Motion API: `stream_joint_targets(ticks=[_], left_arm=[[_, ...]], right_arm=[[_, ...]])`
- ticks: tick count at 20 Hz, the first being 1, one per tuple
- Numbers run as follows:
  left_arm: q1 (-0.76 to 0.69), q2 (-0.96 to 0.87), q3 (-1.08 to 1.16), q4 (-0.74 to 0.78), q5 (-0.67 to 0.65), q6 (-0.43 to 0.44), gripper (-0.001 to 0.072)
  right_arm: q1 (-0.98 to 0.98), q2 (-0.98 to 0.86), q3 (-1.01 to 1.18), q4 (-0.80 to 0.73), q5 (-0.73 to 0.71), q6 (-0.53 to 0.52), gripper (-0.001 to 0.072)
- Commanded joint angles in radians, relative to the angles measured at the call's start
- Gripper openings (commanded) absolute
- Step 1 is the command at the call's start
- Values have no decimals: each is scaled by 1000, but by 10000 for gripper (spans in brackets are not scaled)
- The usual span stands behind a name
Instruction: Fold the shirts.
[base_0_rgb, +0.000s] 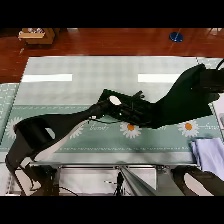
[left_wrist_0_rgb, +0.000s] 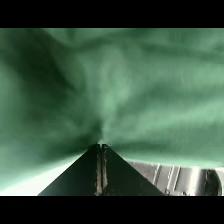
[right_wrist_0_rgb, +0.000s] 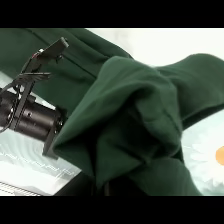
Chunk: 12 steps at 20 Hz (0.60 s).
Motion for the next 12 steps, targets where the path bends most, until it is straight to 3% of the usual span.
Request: stream_joint_targets(ticks=[1,5,12], left_arm=[[87,17,11,-13,-75,56,27],[329,203,11,8,-209,130,26],[829,565,11,140,-460,107,27]], right_arm=[[13,1,0,-11,-26,21,29],[14,-21,-2,-11,-122,50,29],[148,-218,-3,17,-246,59,29]])
